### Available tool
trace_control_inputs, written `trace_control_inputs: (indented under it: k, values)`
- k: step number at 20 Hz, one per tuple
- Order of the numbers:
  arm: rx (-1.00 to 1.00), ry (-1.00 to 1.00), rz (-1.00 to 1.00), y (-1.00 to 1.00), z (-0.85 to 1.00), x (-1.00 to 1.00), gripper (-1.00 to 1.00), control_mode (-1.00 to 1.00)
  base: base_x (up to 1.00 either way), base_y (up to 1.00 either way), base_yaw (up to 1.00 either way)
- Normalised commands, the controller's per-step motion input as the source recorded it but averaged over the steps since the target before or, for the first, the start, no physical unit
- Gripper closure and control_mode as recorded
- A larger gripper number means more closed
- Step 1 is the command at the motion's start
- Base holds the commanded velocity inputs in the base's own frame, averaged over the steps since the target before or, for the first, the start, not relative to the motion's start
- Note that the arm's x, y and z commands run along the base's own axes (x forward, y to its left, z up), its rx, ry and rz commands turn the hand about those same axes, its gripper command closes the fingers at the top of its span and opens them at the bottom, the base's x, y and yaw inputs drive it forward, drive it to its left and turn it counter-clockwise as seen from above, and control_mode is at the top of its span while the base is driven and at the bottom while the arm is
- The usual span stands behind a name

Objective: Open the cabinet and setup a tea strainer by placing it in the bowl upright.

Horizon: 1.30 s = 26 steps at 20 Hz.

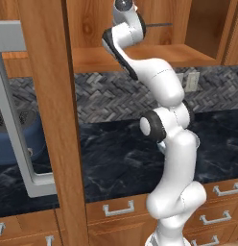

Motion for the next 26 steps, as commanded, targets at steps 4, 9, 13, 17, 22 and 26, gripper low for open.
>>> trace_control_inputs:
  k: [4, 9, 13, 17, 22, 26]
  values:
    - [0.0, -0.05, -0.2, 0.01, 0.0, -0.92, 1.0, -1.0, 0.0, 0.0, 0.0]
    - [0.0, -0.11, -0.19, 0.0, -0.02, -1.0, 1.0, -1.0, 0.0, 0.0, 0.0]
    - [0.0, -0.13, -0.17, 0.0, -0.33, -1.0, 1.0, -1.0, 0.0, 0.0, 0.0]
    - [0.0, -0.05, -0.18, 0.0, -0.3, -1.0, 1.0, -1.0, 0.0, 0.0, 0.0]
    - [0.0, -0.04, -0.17, -0.06, -0.04, -1.0, 1.0, -1.0, 0.0, 0.0, 0.0]
    - [0.02, 0.0, -0.17, -0.21, 0.0, -1.0, 1.0, -1.0, 0.0, 0.0, 0.0]
